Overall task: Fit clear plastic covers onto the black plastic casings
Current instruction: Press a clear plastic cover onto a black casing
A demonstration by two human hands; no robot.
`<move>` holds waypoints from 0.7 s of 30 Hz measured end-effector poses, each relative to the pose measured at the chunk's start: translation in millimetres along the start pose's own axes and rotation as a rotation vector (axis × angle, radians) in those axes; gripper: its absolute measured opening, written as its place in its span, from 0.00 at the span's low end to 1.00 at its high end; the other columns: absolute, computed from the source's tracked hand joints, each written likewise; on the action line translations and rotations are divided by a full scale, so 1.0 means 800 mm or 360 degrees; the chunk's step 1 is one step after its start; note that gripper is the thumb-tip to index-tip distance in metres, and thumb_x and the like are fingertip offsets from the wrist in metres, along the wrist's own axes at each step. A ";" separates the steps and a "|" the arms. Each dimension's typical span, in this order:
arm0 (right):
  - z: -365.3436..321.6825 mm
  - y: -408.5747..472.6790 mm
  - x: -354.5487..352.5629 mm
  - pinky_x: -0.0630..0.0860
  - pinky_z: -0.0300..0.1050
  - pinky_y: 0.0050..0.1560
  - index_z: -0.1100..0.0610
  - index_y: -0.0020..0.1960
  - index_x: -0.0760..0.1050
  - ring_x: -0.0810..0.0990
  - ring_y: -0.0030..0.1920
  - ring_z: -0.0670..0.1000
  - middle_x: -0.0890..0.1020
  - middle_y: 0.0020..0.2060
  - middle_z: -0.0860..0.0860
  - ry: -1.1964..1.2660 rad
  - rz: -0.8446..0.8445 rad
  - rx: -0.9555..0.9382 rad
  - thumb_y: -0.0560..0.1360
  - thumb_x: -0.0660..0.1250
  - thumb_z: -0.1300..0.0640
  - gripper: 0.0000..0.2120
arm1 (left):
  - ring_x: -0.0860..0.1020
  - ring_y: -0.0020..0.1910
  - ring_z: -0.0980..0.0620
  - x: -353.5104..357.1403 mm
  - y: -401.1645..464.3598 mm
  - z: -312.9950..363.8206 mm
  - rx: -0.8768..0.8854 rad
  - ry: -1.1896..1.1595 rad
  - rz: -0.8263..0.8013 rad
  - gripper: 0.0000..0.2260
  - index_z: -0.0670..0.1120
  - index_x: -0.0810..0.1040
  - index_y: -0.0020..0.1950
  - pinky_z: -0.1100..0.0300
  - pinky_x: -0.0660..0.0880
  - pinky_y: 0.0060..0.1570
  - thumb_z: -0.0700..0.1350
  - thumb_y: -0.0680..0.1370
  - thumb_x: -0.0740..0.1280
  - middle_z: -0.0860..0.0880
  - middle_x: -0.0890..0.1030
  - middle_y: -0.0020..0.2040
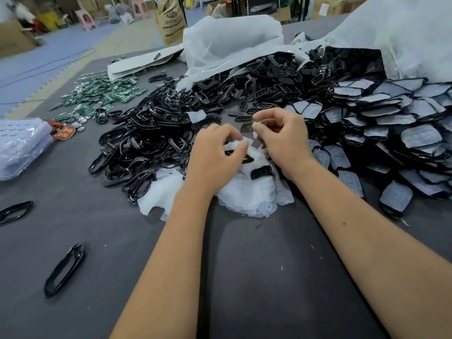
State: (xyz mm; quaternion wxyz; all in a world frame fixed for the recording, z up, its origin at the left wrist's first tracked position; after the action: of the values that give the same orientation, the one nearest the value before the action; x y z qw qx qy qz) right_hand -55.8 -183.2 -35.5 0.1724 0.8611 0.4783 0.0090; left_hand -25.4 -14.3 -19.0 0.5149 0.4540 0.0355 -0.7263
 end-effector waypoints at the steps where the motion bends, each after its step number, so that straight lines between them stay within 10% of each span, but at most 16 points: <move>1: 0.000 0.000 0.001 0.82 0.47 0.39 0.56 0.51 0.83 0.82 0.34 0.49 0.86 0.40 0.54 0.0013 0.0002 -0.0004 0.77 0.75 0.62 0.05 | 0.77 0.48 0.51 0.000 0.000 -0.004 -0.0018 0.0030 -0.0107 0.06 0.49 0.83 0.49 0.52 0.75 0.53 0.50 0.77 0.72 0.52 0.80 0.46; 8: -0.003 -0.003 0.002 0.78 0.41 0.31 0.59 0.46 0.82 0.82 0.31 0.50 0.85 0.35 0.55 0.0136 0.0015 0.0019 0.76 0.76 0.62 0.03 | 0.76 0.37 0.59 -0.007 -0.002 -0.016 -0.0198 -0.0205 0.0036 0.09 0.51 0.81 0.42 0.69 0.70 0.39 0.50 0.73 0.80 0.55 0.81 0.38; 13: -0.005 -0.004 0.004 0.78 0.42 0.29 0.60 0.49 0.76 0.87 0.36 0.54 0.85 0.39 0.59 0.0295 -0.0012 0.0072 0.81 0.69 0.64 0.03 | 0.84 0.31 0.48 -0.014 0.003 -0.018 -0.0410 -0.0776 0.0409 0.11 0.40 0.71 0.47 0.58 0.76 0.28 0.44 0.82 0.70 0.43 0.83 0.41; 21: -0.008 -0.004 0.004 0.79 0.44 0.29 0.62 0.53 0.73 0.87 0.35 0.59 0.87 0.40 0.58 0.0404 -0.0027 0.0023 0.84 0.63 0.65 0.01 | 0.84 0.34 0.46 0.001 0.009 -0.016 -0.0691 -0.1495 0.0282 0.12 0.39 0.76 0.55 0.62 0.79 0.33 0.47 0.87 0.60 0.37 0.86 0.49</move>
State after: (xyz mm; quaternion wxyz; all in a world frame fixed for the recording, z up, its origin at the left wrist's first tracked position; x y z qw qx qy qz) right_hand -57.6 -176.9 -30.8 0.1044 0.8501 0.5036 0.1130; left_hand -12.0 -11.4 -24.0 0.6170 -0.0365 -0.0881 -0.7811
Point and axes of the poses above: each hand's wrist, its own y-axis towards the middle knuckle, its own x-axis out of the palm, z = x × y, the point moved 3 cm from there along y, towards the middle knuckle
